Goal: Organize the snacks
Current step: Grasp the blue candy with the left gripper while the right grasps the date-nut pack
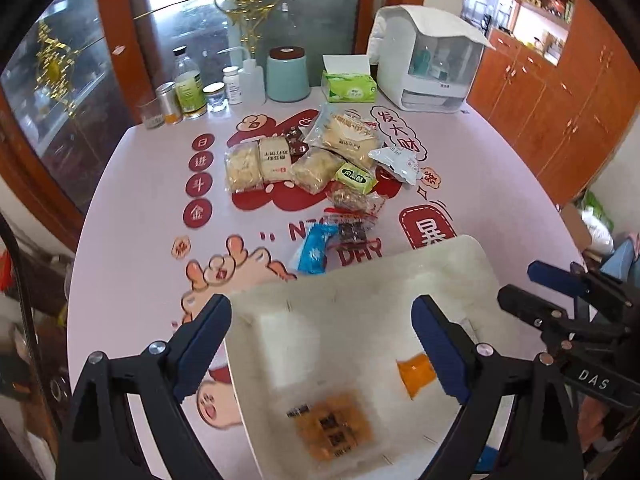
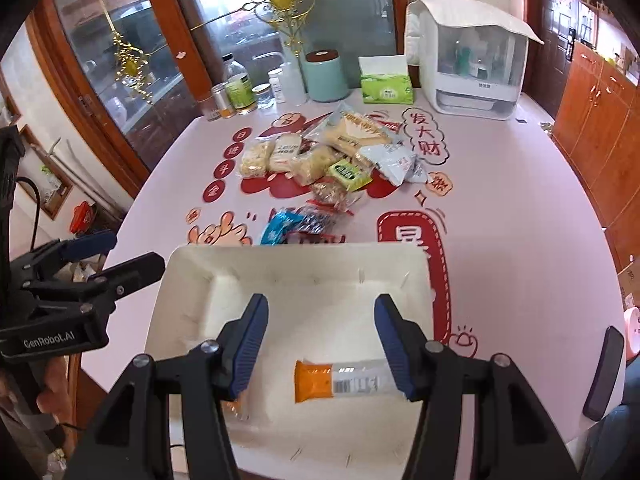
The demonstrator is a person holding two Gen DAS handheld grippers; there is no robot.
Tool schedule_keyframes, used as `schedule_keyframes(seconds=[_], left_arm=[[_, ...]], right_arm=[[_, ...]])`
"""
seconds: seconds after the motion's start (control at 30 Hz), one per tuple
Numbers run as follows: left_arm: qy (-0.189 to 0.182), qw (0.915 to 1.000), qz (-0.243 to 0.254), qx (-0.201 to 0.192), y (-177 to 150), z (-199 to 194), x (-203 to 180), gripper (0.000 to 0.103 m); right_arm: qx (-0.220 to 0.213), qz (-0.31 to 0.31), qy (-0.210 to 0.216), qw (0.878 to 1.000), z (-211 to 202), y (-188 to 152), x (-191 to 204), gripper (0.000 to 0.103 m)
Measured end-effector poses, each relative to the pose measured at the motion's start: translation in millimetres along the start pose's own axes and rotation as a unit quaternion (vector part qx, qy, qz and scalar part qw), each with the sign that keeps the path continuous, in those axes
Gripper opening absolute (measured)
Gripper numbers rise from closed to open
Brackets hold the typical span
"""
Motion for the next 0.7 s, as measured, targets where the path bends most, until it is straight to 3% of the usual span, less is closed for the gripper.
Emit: schedule_keyframes(seconds=[0.2, 0.33, 0.47, 0.7], left_arm=[[-0.001, 0.9987, 0.049, 0.011, 30.1, 49.4, -1.3, 0.091], [-0.025, 0.9963, 0.057, 0.06, 30.8, 109.6, -1.1, 0.091], [-0.035, 0.9906, 0.03, 0.129, 21.5, 170.0, 9.7, 0.067], [-0.046, 0.9793, 0.001, 0.197, 9.7, 228.3, 17.2, 0.063]], right_arm=[[-0.002, -0.007, -0.012, 1.0, 30.3, 37.6, -8.5, 0.056], [0.014, -0.002, -0.016, 1.0, 66.2, 57.6, -14.6, 0.056], [0.042, 0.004, -0.021, 0.999, 112.5, 67.2, -19.1, 0.056], [0.096, 0.026, -0.015, 0.995, 172.0, 66.6, -22.1, 0.056]])
Point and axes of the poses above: each gripper's, at about its wrist camera, not at the fingertips, and z roughly the way its jaws point, x to its left, y to its top, the point moved 3 cm from there along z, roughly the way its jaws point, and after that the axes turned 13 degrees about -x, right-handed, at the moved point
